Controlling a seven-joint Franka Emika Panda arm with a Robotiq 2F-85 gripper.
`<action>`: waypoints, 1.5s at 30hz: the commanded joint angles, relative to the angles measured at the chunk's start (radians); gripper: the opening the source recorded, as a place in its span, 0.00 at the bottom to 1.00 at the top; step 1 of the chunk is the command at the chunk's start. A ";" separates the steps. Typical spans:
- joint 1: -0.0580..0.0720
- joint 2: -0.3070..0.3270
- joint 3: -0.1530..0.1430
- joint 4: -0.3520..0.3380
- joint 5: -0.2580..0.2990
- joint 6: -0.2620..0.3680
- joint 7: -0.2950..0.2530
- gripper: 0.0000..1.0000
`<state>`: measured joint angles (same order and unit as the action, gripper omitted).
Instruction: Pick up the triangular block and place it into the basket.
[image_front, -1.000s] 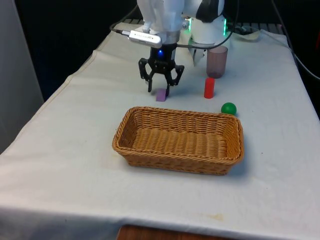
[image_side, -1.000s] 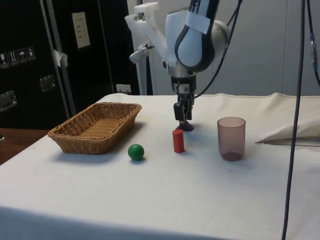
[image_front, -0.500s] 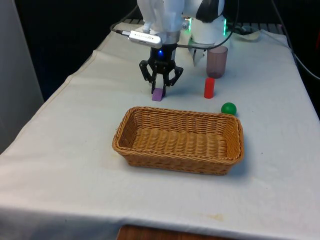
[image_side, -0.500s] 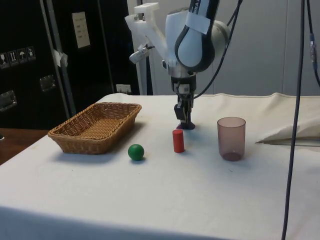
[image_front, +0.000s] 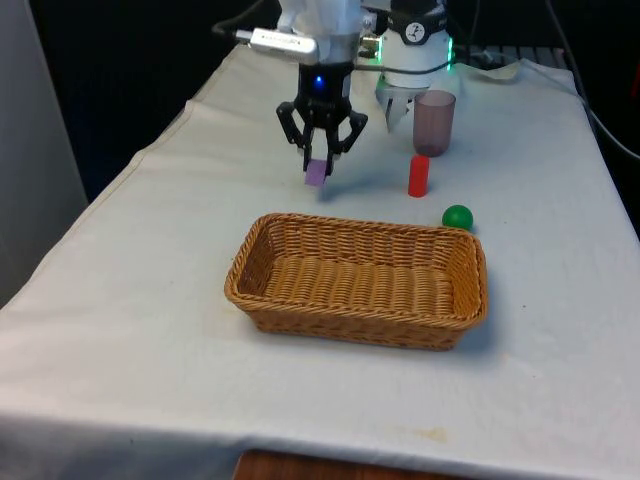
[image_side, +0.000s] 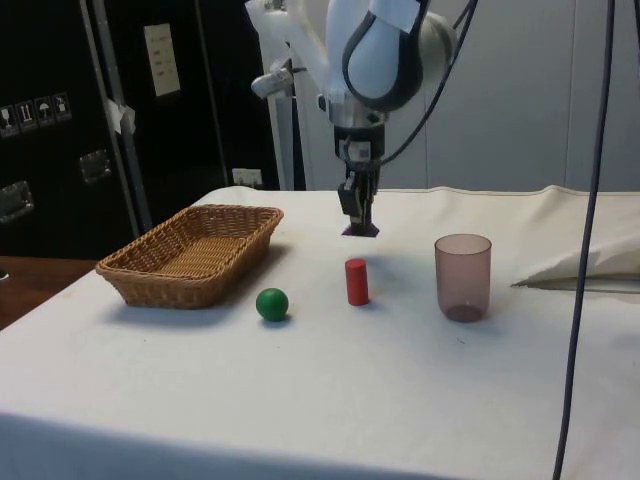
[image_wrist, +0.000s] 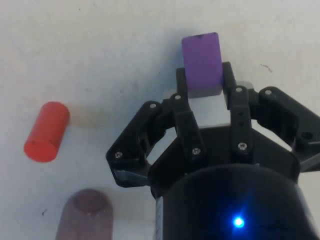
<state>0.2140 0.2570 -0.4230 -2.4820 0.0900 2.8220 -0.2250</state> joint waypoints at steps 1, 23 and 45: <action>0.000 -0.009 -0.001 0.001 -0.001 -0.009 0.000 0.33; 0.013 -0.118 -0.002 0.123 -0.029 -0.211 0.025 0.33; 0.018 -0.030 0.054 0.307 -0.016 -0.280 0.072 0.33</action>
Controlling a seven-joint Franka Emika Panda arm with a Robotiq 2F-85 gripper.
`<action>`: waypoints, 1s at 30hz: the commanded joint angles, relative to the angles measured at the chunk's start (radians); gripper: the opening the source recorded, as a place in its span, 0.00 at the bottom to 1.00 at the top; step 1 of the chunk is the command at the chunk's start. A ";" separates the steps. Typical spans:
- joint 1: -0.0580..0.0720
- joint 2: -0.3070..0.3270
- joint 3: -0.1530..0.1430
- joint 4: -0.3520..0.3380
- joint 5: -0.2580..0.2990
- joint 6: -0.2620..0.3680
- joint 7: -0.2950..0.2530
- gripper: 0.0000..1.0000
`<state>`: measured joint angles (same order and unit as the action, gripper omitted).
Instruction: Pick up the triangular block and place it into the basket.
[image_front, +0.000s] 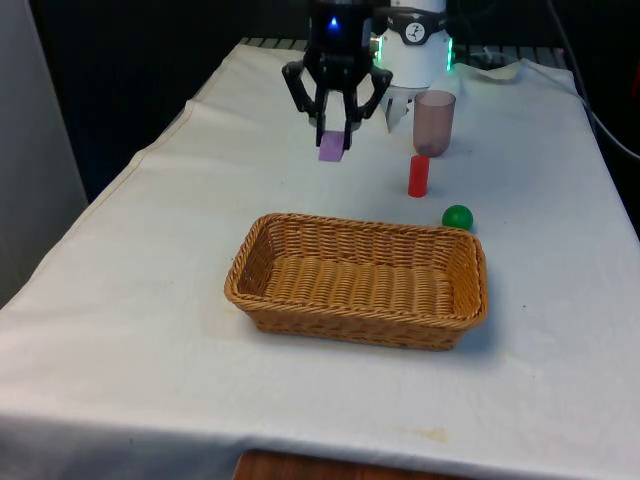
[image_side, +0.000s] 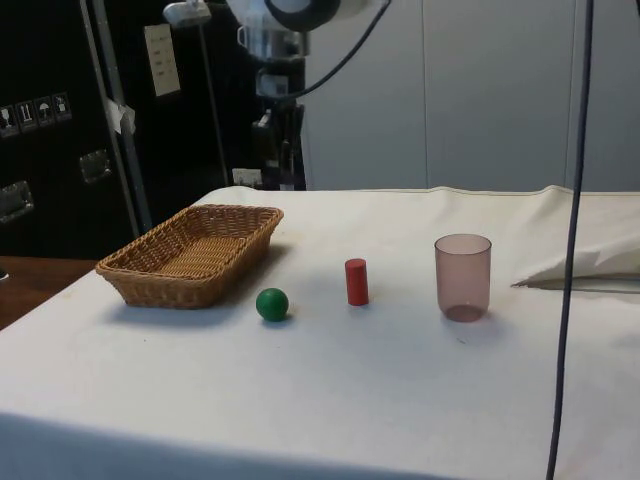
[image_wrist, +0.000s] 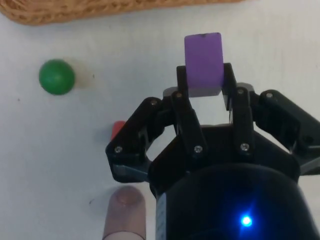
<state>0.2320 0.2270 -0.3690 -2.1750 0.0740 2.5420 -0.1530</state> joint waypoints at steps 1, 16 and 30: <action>0.001 0.017 0.005 0.026 0.005 -0.015 0.006 0.33; 0.004 0.162 0.028 0.217 0.004 -0.042 0.045 0.33; 0.001 0.298 0.043 0.335 0.013 -0.008 0.073 0.33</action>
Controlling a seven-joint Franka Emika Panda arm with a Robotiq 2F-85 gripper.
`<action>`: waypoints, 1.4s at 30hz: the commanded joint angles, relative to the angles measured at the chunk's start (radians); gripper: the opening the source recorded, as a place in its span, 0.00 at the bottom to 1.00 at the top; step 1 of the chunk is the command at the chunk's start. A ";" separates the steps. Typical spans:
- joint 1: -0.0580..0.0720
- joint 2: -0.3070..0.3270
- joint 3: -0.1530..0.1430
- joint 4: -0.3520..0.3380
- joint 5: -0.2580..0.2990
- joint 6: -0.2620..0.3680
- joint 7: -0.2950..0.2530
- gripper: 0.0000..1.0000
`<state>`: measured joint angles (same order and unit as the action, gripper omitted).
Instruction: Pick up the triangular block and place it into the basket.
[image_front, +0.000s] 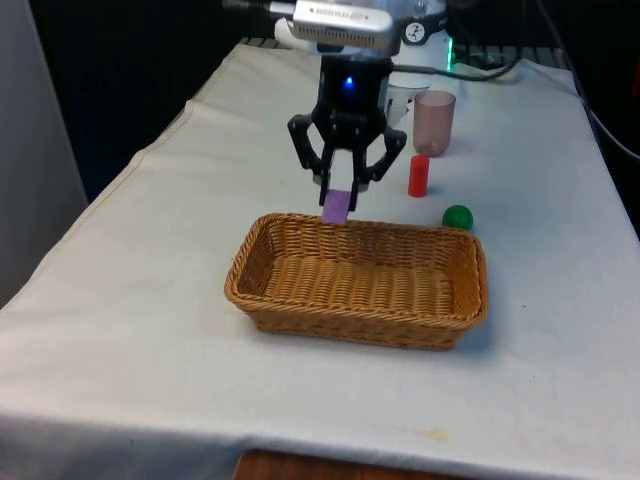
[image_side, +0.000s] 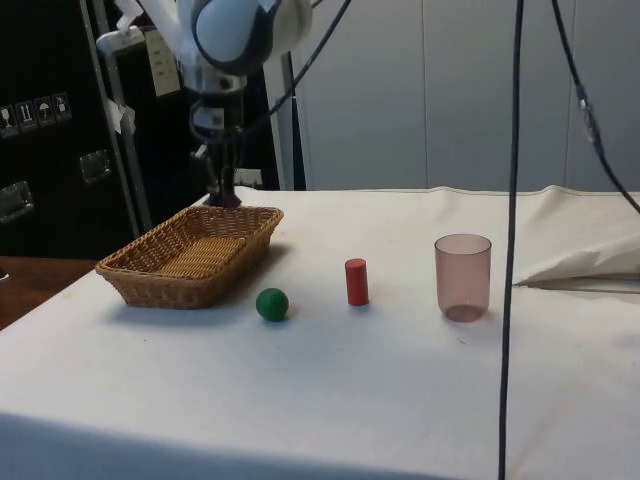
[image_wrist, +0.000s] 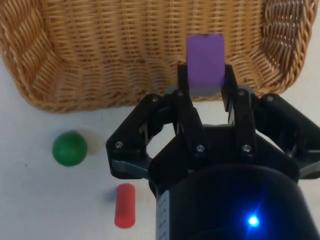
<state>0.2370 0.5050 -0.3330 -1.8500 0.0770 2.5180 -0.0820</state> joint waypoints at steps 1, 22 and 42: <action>-0.004 0.020 0.007 0.010 0.010 0.016 0.002 0.33; -0.005 0.198 0.022 0.142 0.025 0.078 0.040 0.33; -0.006 0.230 0.029 0.168 0.026 0.076 0.048 1.00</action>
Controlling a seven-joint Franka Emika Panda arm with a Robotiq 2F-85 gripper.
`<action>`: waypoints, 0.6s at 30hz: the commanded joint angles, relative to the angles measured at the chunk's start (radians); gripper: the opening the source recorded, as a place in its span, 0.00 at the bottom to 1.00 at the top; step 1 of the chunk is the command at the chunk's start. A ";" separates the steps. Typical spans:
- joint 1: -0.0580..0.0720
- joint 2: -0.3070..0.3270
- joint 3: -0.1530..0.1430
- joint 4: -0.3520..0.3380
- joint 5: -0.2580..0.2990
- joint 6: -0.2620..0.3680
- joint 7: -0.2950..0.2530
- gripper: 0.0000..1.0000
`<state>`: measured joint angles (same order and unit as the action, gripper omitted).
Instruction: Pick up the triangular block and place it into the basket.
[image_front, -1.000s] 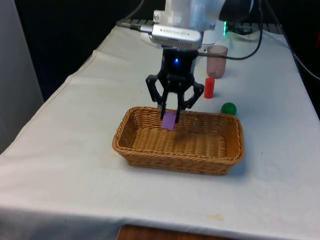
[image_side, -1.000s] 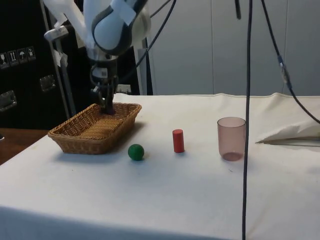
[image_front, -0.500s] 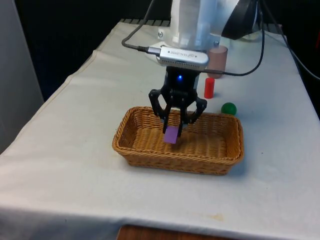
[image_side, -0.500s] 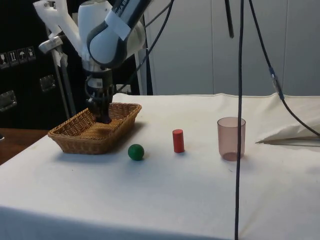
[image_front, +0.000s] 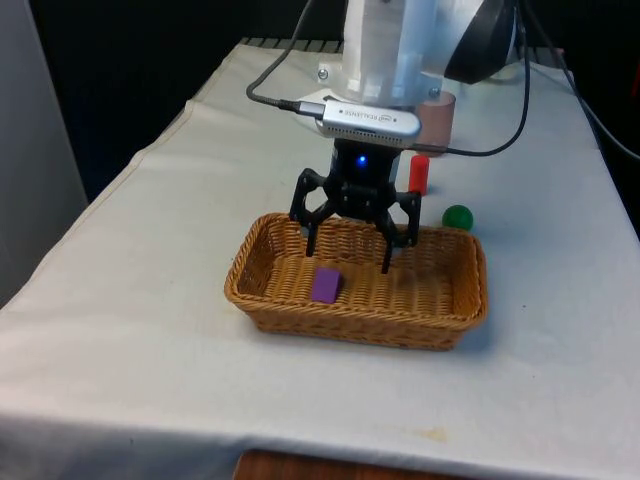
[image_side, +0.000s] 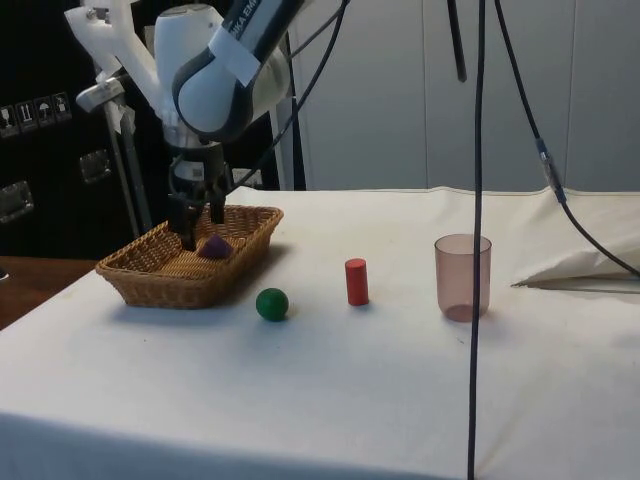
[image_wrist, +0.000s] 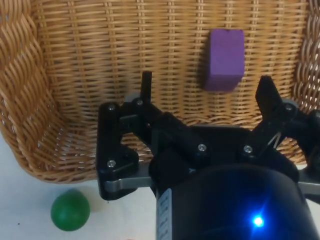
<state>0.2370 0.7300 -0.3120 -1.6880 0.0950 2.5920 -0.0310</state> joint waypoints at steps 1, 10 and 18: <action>-0.006 0.005 0.008 0.006 0.008 0.002 -0.003 1.00; 0.003 -0.030 -0.001 -0.019 0.000 -0.010 0.001 1.00; 0.006 -0.103 -0.005 -0.050 -0.012 -0.052 0.004 1.00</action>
<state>0.2380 0.6320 -0.3120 -1.7340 0.0880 2.5450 -0.0310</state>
